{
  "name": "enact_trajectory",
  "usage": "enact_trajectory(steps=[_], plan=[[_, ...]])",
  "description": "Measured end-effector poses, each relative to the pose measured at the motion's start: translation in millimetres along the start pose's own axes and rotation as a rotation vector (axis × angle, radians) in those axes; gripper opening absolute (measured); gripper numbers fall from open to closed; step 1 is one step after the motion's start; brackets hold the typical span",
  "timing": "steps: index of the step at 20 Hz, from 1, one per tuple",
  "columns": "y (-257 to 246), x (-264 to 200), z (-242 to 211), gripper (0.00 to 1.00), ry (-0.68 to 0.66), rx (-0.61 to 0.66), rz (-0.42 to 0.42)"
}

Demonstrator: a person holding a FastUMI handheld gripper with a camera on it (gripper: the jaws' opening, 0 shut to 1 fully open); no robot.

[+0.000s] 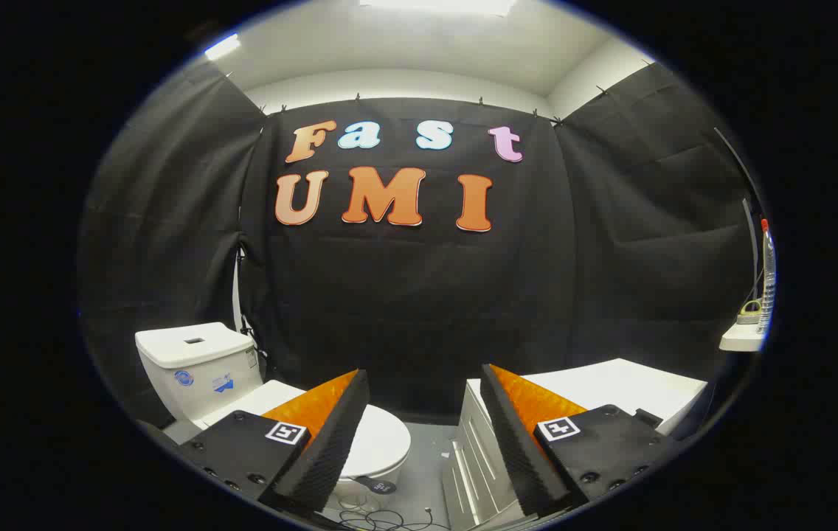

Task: Open the toilet lid.

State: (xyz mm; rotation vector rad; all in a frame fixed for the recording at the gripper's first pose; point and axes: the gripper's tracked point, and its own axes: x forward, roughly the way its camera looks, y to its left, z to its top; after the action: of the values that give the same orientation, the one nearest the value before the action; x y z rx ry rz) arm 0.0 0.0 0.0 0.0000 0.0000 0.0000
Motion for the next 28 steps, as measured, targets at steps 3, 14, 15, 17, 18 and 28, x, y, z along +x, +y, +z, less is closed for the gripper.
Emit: enact_trajectory(steps=[3, 14, 15, 17, 18, 28], plan=[[-2, -1, -2, 0.98, 0.004, 0.007, -0.005], [2, 0, -4, 0.98, 0.014, 0.009, 0.004], [3, 0, -3, 0.98, 0.013, 0.009, 0.004], [1, -1, -4, 0.98, 0.012, 0.009, 0.003], [2, -1, -3, 0.98, 0.013, 0.01, 0.002], [19, -7, 11, 0.98, -0.041, 0.039, 0.061]])
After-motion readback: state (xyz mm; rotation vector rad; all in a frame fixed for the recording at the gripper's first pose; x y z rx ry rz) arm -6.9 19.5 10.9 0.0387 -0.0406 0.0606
